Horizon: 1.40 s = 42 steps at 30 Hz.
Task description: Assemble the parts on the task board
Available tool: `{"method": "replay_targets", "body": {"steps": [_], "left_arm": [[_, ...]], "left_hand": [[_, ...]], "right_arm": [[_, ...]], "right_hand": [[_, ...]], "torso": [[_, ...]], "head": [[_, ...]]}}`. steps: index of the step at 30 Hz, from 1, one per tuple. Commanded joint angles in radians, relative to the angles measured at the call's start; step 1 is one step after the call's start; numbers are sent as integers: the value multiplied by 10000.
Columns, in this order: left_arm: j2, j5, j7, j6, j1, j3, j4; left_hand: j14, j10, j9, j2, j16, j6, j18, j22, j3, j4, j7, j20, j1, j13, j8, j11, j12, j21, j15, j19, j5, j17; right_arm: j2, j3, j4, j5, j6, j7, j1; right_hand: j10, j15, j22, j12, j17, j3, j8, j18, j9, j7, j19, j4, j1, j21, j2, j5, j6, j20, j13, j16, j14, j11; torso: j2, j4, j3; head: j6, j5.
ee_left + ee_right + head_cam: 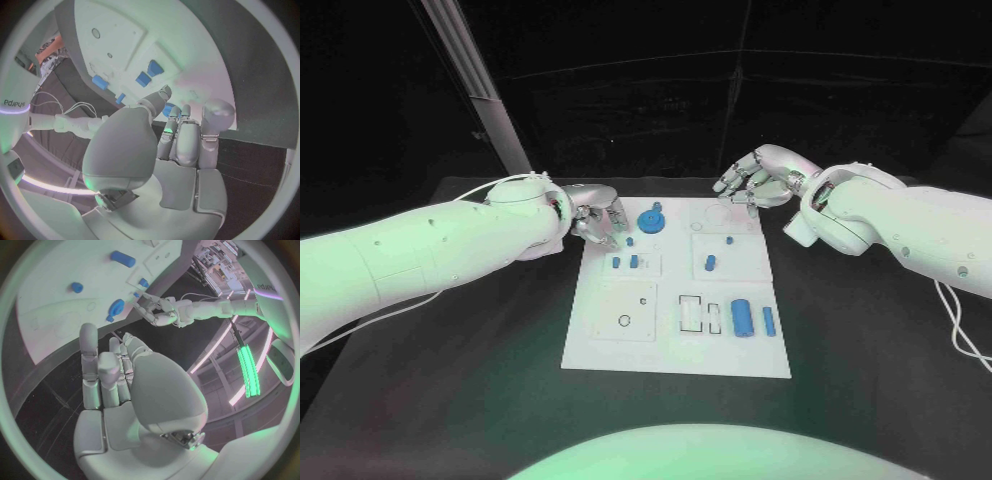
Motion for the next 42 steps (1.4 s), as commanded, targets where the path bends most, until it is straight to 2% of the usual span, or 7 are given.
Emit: {"method": "replay_targets", "body": {"steps": [1, 3, 5, 10, 16, 24, 42], "left_arm": [[-210, 4701, 1414, -1519, 22, 7, 133], [-350, 6658, 1980, -1695, 23, 4, 228], [-511, 8454, 2596, -1739, 23, 1, 380], [-828, 10950, 3626, -1686, 19, -5, 783], [-1227, 12584, 4391, -1521, 9, -10, 1410], [-1499, 13173, 4683, -1436, 4, -11, 1903], [-1666, 13374, 4664, -1361, 6, -11, 2146]], "left_hand": [[-360, 74, 19, 188, -483, 196, 186, -630, -65, 108, 153, 20, 25, 46, 95, 39, 225, -1105, 109, -396, 49, -948], [-1053, 45, -2, 268, -1316, 228, 453, -1611, -75, 144, 176, 69, 99, 53, 92, 64, 397, -2842, 140, -1088, 57, -2478], [-1485, 80, -12, 319, -1787, 241, 564, -2050, -115, 204, 164, 97, 89, 72, 87, 56, 585, -3605, 143, -1465, 43, -3312], [-2198, 132, -16, 374, -2494, 259, 581, -2282, -231, 301, 134, 122, 58, 104, 84, 23, 964, -3959, 147, -1796, 47, -4545], [-2383, 363, 0, 461, -2623, 398, 590, -2428, -294, 377, 84, 108, 27, 166, 160, -37, 1378, -4129, 114, -1869, 52, -4842], [-2416, 445, 8, 495, -2633, 483, 591, -2476, -308, 399, 61, 93, 18, 183, 211, -65, 1534, -4174, 96, -1865, 53, -4915], [-2459, 477, 12, 504, -2667, 533, 592, -2504, -313, 393, 41, 82, 29, 190, 243, -84, 1617, -4202, 83, -1865, 54, -5014]], "right_arm": [[-135, 5, 112, -3019, 38, -928, 18], [-205, 4, 188, -3892, 110, -1184, 16], [-259, 4, 282, -4818, 174, -1454, 9], [-386, 4, 561, -6209, 204, -1884, -127], [-452, 5, 894, -7297, 206, -2154, -389], [-345, 6, 1094, -7680, 446, -2106, -644], [-19, 7, 1024, -7796, 474, -1964, -808]], "right_hand": [[510, -90, 721, -442, 220, 399, -167, -137, -68, -112, 452, -82, -43, 549, -185, -88, 311, -89, -270, 115, 261, -128], [662, -102, 988, -796, 246, 626, -304, -189, -115, -126, 595, -99, -141, 739, -311, -176, 451, -106, -441, 95, 338, -131], [648, -73, 1083, -1194, 259, 818, -446, -213, -149, -108, 642, -87, -254, 807, -418, -282, 511, -89, -622, 75, 383, -85], [388, 61, 1152, -1923, 313, 1067, -801, -229, -185, 10, 662, -47, -492, 859, -707, -469, 429, -8, -998, 80, 443, 52], [273, 161, 1248, -2466, 423, 1309, -1181, -235, -183, 79, 674, -104, -660, 936, -1011, -630, 336, 101, -1354, 141, 504, 177], [288, 205, 1326, -2739, 531, 1535, -1404, -238, -165, 99, 681, -231, -685, 1007, -1119, -657, 371, 156, -1584, 216, 542, 220], [594, 223, 1735, -3034, 815, 2282, -1703, -289, -133, 142, 785, -481, -688, 1332, -1000, -884, 635, 193, -1933, 448, 615, 243]], "torso": [[-5, -5, 6], [-8, -6, -14], [-8, 1, -21], [-12, 20, -36], [-26, 28, -76], [-15, 46, -78], [-21, 24, -42]], "head": [[172, -234], [220, -317], [263, -391], [349, -577], [430, -772], [427, -909], [392, -869]]}}
